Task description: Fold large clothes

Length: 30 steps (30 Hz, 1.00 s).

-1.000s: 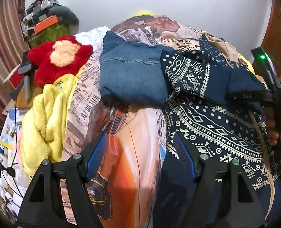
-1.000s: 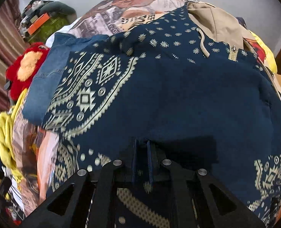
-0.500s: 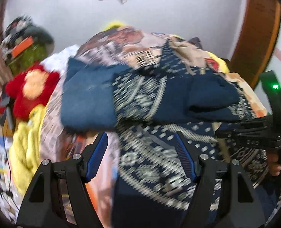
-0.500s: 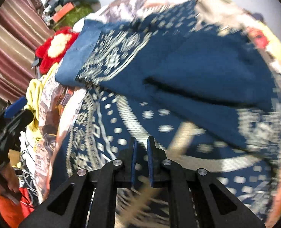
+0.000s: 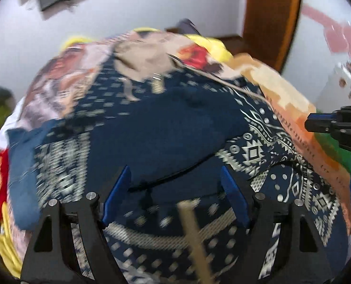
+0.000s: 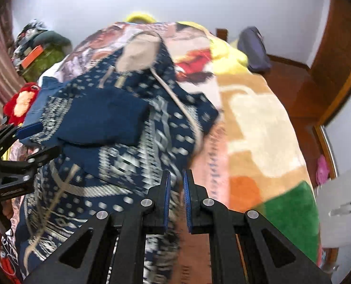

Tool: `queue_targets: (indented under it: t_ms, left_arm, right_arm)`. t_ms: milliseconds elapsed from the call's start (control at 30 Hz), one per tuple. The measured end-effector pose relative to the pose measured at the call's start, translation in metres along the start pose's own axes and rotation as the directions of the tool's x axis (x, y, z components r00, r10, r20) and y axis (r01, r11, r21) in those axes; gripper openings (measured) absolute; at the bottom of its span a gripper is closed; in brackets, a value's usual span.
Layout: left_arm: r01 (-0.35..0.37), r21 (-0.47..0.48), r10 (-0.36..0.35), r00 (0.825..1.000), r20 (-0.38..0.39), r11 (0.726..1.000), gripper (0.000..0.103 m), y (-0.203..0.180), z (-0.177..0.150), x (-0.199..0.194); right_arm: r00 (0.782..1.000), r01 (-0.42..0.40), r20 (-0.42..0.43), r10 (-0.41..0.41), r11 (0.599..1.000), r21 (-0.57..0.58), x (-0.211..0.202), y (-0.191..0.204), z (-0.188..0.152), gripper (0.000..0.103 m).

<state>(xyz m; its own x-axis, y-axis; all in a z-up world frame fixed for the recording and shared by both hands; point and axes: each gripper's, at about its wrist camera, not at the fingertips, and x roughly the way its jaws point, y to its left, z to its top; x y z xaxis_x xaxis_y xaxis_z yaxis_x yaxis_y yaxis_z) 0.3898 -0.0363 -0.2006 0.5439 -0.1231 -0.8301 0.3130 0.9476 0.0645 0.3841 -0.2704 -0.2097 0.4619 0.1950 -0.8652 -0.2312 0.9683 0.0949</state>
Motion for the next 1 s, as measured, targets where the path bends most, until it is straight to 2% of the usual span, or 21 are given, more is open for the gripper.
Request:
queue_targets:
  t_ms: [133, 233, 333, 400, 467, 567, 633, 767, 900, 1000]
  left_arm:
    - [-0.036, 0.088, 0.040, 0.998, -0.047, 0.995, 0.077, -0.024, 0.012, 0.038]
    - [-0.034, 0.127, 0.040, 0.998, -0.046, 0.991, 0.074, -0.033, 0.018, 0.056]
    - [-0.049, 0.151, 0.050, 0.999, -0.005, 0.987, 0.055, -0.036, 0.026, 0.059]
    - [-0.049, 0.135, 0.049, 0.999, 0.005, 0.990, 0.030, -0.031, 0.031, 0.057]
    - [-0.052, 0.102, 0.051, 0.999, 0.016, 0.993, 0.013, -0.021, 0.036, 0.053]
    - [-0.009, 0.019, 0.008, 0.998, 0.061, 1.000, 0.012, 0.004, 0.041, 0.033]
    - [-0.006, -0.050, 0.012, 0.993, 0.114, 0.999, 0.012, 0.027, 0.043, 0.010]
    - [0.021, -0.219, 0.025, 0.978, 0.205, 0.975, 0.012, 0.093, 0.040, -0.040]
    - [-0.008, -0.341, 0.083, 0.975, 0.206, 0.940, 0.012, 0.151, 0.017, -0.062]
    - [0.000, -0.416, 0.079, 0.982, 0.173, 0.909, 0.012, 0.184, -0.009, -0.059]
  right_arm:
    - [1.000, -0.007, -0.031, 0.007, 1.000, 0.021, 0.017, -0.010, -0.010, 0.007]
    - [0.999, -0.022, -0.042, 0.023, 0.999, 0.029, 0.028, -0.012, -0.016, 0.007]
    - [0.998, -0.038, -0.045, 0.040, 0.999, 0.036, 0.036, -0.008, -0.016, 0.007]
    - [0.998, -0.045, -0.046, 0.046, 0.999, 0.030, 0.041, -0.002, -0.013, 0.007]
    - [0.998, -0.036, -0.047, 0.037, 0.999, 0.018, 0.046, 0.004, -0.011, 0.007]
    - [0.997, -0.014, -0.075, 0.013, 1.000, -0.018, 0.057, 0.013, -0.012, 0.007]
    - [0.996, 0.002, -0.092, -0.005, 0.999, -0.032, 0.064, 0.015, -0.015, 0.007]
    - [0.997, 0.028, -0.076, -0.034, 0.997, -0.071, 0.066, 0.019, -0.020, 0.007]
    - [0.995, 0.047, -0.084, -0.054, 0.995, -0.085, 0.067, 0.020, -0.019, 0.007]
    - [0.994, 0.058, -0.087, -0.066, 0.995, -0.087, 0.068, 0.022, -0.020, 0.007]
